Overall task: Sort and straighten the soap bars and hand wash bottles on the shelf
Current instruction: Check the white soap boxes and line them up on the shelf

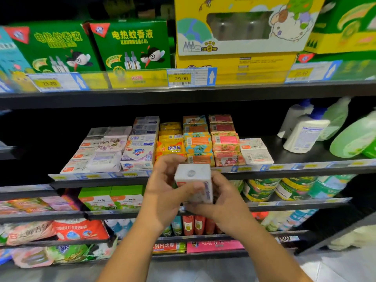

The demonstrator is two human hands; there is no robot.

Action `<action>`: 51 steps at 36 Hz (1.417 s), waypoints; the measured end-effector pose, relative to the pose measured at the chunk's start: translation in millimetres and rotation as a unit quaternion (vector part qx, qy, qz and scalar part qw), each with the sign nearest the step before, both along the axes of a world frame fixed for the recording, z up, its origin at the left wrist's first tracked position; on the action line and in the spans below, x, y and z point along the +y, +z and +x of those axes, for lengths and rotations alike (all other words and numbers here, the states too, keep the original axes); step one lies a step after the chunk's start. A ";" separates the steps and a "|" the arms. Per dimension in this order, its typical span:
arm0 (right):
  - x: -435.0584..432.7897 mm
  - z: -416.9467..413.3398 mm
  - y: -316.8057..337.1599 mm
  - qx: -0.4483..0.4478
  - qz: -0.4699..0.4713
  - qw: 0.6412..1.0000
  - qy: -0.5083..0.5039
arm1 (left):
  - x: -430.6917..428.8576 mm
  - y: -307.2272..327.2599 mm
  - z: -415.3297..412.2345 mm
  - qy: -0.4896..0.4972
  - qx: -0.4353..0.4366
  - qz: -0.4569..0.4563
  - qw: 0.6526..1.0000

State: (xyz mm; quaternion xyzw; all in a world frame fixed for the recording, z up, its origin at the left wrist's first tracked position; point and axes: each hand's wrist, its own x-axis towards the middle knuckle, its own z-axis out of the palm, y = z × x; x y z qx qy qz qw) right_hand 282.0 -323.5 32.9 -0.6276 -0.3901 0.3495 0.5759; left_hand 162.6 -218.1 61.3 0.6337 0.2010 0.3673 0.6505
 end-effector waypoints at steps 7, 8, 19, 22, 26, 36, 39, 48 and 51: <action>-11.0 20.7 -3.5 0.000 0.000 0.999 -0.040 | 5.5 -6.5 6.9 0.011 0.038 0.060 0.997; -14.7 26.5 -3.4 -0.005 0.004 0.999 -0.047 | 8.7 -7.8 6.3 0.013 0.047 0.071 0.996; -11.2 17.8 26.2 -0.036 0.087 0.992 -0.080 | 1.1 -22.5 17.7 -0.086 0.152 0.066 0.982; -7.3 13.5 24.0 -0.051 0.088 0.992 -0.076 | -1.5 -28.8 18.9 -0.093 0.141 0.028 0.985; -9.2 25.7 26.0 -0.019 0.092 0.991 -0.092 | 4.4 -29.1 16.4 -0.041 0.116 0.009 0.992; 14.1 18.9 27.9 0.130 0.089 0.985 -0.063 | 32.3 6.1 1.1 -0.006 -0.112 -0.255 0.960; 28.4 7.4 29.9 0.151 0.051 0.984 -0.079 | 46.1 6.1 -6.1 0.026 -0.060 -0.231 0.971; 67.8 -15.0 30.6 0.088 -0.187 0.978 -0.041 | 90.2 -3.3 -47.8 0.018 0.257 -0.166 0.952; 82.7 -27.2 31.1 0.088 -0.187 0.978 -0.025 | 103.8 -3.9 -62.8 0.029 0.272 -0.102 0.956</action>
